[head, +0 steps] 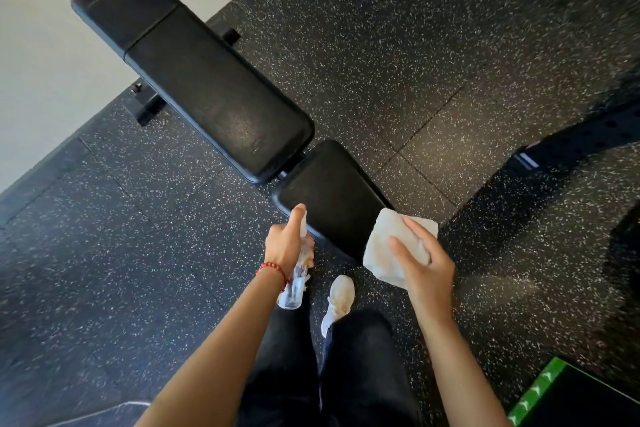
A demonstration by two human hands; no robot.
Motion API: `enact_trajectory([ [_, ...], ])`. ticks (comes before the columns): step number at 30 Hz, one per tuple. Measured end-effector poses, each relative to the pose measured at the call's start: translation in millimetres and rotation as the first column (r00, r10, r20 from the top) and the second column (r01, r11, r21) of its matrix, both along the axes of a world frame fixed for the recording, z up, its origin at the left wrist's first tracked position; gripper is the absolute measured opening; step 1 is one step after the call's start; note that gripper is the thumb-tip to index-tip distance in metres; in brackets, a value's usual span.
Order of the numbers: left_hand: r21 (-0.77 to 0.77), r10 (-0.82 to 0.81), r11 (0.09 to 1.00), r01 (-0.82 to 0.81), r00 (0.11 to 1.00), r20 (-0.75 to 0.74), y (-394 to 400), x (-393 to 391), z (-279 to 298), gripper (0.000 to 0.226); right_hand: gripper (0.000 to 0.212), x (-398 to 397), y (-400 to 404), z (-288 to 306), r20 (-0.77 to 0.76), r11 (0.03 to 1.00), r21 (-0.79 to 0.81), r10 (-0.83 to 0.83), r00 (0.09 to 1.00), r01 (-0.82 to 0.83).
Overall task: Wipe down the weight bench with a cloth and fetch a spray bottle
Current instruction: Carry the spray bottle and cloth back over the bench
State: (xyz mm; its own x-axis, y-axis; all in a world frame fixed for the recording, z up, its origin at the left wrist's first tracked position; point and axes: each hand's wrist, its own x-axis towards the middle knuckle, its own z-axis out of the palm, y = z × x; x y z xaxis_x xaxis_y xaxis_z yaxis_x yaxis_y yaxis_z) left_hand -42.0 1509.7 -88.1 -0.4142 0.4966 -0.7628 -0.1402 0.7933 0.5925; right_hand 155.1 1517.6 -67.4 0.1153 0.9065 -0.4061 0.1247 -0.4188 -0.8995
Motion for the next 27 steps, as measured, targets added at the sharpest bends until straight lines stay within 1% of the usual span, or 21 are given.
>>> enact_trajectory([
  [2,0.013,0.04,0.999,-0.04,0.999,-0.027,7,-13,3,0.073,0.034,-11,9,3,-0.012,1.0,0.019,0.024,1.0,-0.023],
  [5,0.054,0.087,0.995,-0.082,0.991,-0.106,19,-42,2,0.057,0.034,-33,24,6,-0.005,0.997,0.05,0.058,0.998,-0.058],
  [9,0.111,0.134,0.986,-0.121,0.984,-0.115,35,-89,-4,0.054,0.034,-75,43,7,0.017,0.992,0.076,0.099,0.995,-0.1],
  [12,0.082,0.14,0.988,-0.131,0.983,-0.119,49,-127,-7,0.048,0.034,-115,57,6,0.03,0.993,0.079,0.091,0.995,-0.093],
  [18,0.04,0.06,0.998,-0.057,0.994,-0.09,78,-205,-6,0.055,0.031,-201,72,0,0.021,0.999,0.046,0.024,0.999,-0.025],
  [21,0.035,0.052,0.998,-0.05,0.996,-0.072,86,-230,-8,0.05,0.031,-237,79,-1,0.008,1.0,0.024,0.019,1.0,-0.019],
  [24,0.027,0.011,1.0,-0.007,0.99,-0.139,95,-250,-14,0.05,0.032,-262,87,-1,0.021,0.999,0.027,0.024,1.0,-0.024],
  [27,0.0,0.036,0.999,-0.037,0.985,-0.168,105,-269,-12,0.055,0.032,-278,97,1,0.022,0.999,0.029,0.039,0.999,-0.04],
])
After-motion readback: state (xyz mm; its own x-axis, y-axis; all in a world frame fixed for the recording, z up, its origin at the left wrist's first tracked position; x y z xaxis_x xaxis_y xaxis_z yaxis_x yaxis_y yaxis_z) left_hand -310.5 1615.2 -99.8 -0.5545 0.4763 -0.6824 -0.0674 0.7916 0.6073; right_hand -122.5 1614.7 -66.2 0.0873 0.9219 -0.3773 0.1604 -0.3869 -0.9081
